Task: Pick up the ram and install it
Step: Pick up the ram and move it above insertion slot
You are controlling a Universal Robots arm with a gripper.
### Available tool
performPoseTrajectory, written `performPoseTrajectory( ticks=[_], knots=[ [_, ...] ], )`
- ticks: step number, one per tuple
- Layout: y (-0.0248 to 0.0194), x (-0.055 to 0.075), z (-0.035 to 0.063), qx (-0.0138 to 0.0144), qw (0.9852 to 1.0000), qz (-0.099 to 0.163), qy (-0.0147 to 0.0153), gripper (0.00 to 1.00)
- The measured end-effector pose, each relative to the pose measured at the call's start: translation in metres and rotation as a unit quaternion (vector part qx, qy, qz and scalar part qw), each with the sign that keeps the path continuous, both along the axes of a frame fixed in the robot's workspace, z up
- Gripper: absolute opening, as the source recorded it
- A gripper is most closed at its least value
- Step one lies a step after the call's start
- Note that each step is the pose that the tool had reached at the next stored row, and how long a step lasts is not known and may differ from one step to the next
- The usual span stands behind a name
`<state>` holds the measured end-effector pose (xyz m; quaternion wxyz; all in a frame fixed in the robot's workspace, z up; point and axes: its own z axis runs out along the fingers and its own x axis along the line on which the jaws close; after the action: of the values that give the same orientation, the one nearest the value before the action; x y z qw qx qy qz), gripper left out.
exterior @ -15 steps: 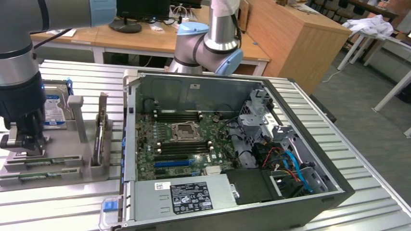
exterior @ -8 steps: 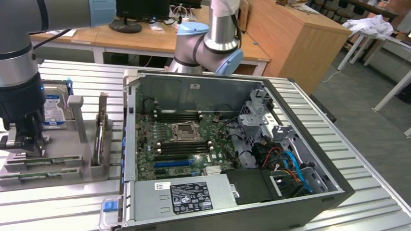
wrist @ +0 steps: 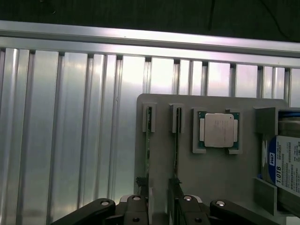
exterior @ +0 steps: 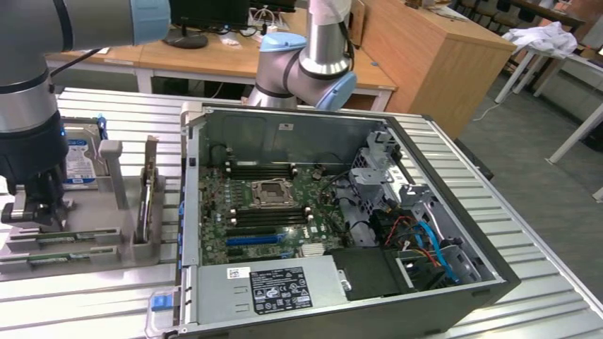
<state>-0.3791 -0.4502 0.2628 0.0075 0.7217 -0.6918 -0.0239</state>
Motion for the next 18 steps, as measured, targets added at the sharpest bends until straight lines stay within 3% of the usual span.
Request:
performPoseTrajectory(
  ticks=[11,18],
  knots=[
    [0.0000,0.000,-0.0134,0.0000,1.0000,0.000,-0.0001,0.31],
    [-0.0018,0.000,-0.0135,0.0000,1.0000,0.000,-0.0001,0.31]
  ],
)
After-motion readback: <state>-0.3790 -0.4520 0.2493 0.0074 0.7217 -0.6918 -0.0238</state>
